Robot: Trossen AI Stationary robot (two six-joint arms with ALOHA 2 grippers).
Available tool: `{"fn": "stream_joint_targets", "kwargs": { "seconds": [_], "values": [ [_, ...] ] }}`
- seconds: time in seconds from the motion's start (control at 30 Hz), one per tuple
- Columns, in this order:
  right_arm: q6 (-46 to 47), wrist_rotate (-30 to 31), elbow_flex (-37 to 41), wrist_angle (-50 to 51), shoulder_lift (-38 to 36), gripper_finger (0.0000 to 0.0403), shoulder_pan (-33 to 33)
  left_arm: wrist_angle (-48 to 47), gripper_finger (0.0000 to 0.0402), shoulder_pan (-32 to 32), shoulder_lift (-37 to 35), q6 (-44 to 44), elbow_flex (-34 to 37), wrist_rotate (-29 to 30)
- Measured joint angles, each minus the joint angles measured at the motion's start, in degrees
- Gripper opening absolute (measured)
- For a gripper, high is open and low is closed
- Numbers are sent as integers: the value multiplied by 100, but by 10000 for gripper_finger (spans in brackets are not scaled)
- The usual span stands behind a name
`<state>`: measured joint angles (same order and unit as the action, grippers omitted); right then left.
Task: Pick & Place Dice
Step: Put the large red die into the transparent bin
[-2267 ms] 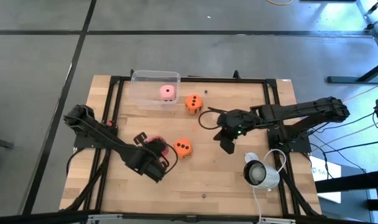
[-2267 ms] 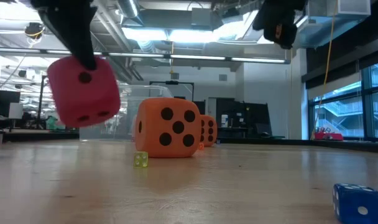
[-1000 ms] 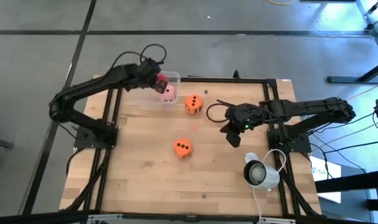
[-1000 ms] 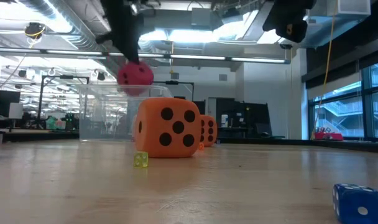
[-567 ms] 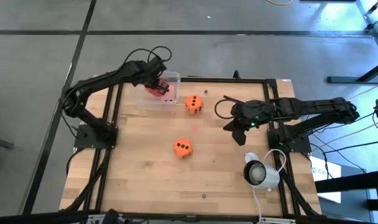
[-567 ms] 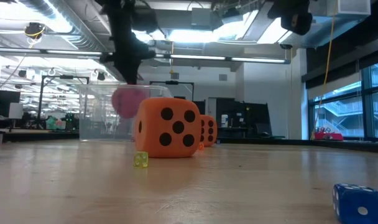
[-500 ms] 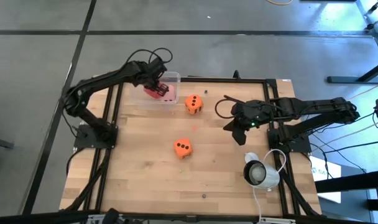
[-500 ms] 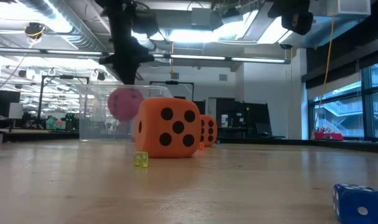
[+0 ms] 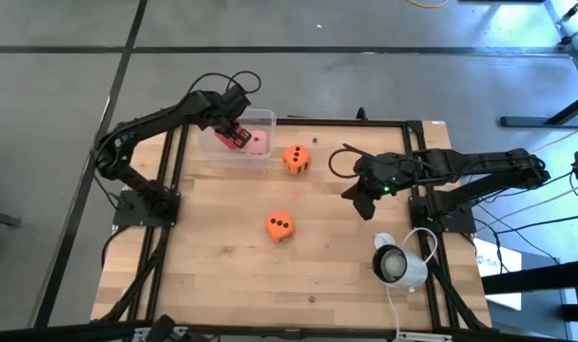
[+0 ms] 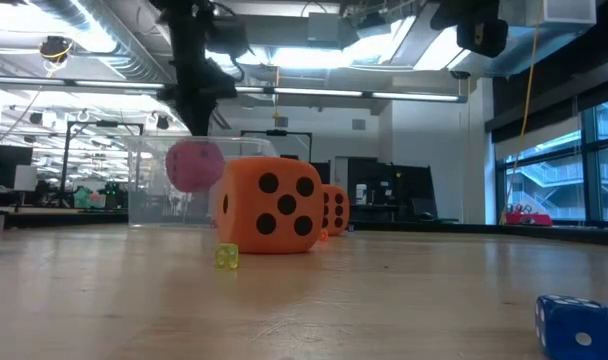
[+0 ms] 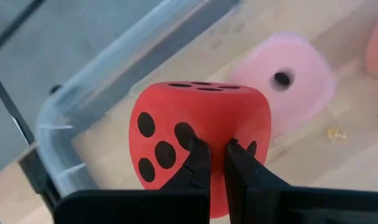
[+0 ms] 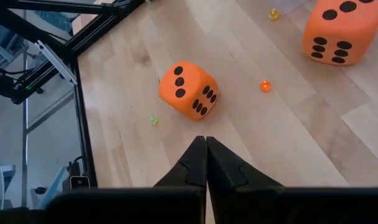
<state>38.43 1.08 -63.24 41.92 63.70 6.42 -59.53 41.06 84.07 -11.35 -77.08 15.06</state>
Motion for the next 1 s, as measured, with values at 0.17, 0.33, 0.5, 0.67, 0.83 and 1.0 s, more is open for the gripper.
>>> {"fn": "stream_joint_targets", "kwargs": {
  "seconds": [0.17, 0.33, 0.5, 0.67, 0.83, 1.0],
  "values": [
    [16, 0, 0, 0, 2, 0, 0, -504, 2, 90, -118, 224, -2, 171],
    [-1, -117, 0, -31, 2, 0, -63, -541, 2, 116, -104, 282, 2, -110],
    [-217, -525, 0, -107, 2, 0, -310, -477, 2, 115, -103, 380, 83, -294],
    [-393, -772, 0, -293, -13, 0, -539, -282, 2, 116, -103, 362, 489, -450],
    [-439, -897, 0, -323, -13, 0, -651, 25, 2, 103, -103, 106, 838, -524],
    [-441, -951, 0, -320, -13, 0, -680, 207, 15, 103, -102, 82, 887, -579]
  ]
}}
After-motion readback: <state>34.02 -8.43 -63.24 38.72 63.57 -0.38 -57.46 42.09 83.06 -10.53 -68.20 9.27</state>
